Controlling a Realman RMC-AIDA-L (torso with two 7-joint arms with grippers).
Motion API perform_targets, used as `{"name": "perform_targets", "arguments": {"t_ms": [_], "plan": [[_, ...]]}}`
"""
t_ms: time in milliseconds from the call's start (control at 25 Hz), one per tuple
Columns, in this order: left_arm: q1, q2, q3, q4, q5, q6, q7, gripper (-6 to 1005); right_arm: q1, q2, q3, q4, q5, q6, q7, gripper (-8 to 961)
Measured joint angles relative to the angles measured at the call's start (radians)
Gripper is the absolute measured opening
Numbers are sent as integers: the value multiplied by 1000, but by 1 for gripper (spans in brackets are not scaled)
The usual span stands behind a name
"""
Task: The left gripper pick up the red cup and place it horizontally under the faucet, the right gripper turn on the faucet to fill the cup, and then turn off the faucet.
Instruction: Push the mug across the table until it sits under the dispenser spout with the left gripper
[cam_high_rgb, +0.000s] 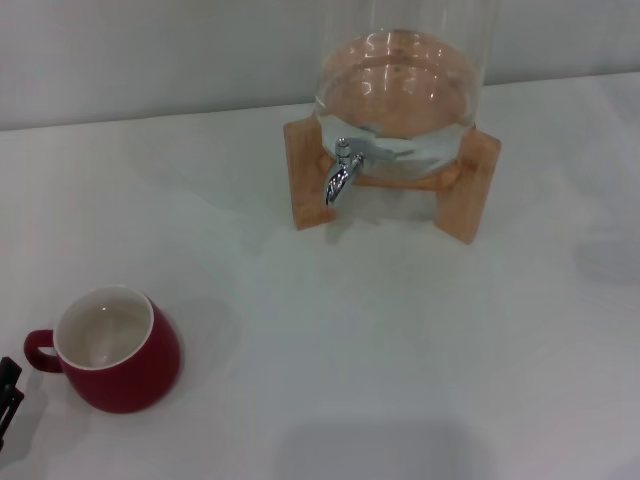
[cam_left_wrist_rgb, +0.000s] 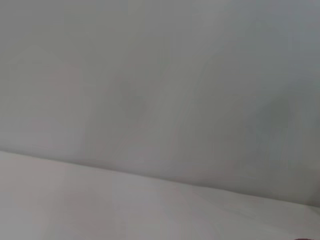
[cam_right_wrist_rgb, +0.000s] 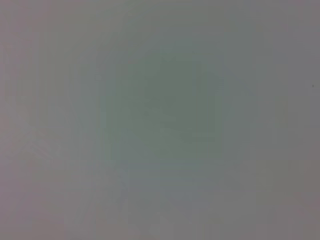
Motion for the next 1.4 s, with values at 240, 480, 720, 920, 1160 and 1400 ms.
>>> {"name": "perform_targets", "arguments": {"t_ms": [240,480,720,920,1160,1400], "plan": [[-2,-1,0,-8,2,13,1,757,5,1,1,0,0,0,-6,630],[-8,0,0,-11,38,17,28,757,6,5,8,0,0,-2,-12,630],[-8,2,0,0,64,14,39,757,5,7,16,0,0,-1,-14,631],[-2,4,0,9,65,6,39,758,5,7,16,0,0,-1,-14,631],[-5,5,0,36,64,4,40,758,5,8,15,0,0,0,-18,631],[-14,4,0,59,68,11,40,757,6,13,15,0,18,0,-27,631]]}}
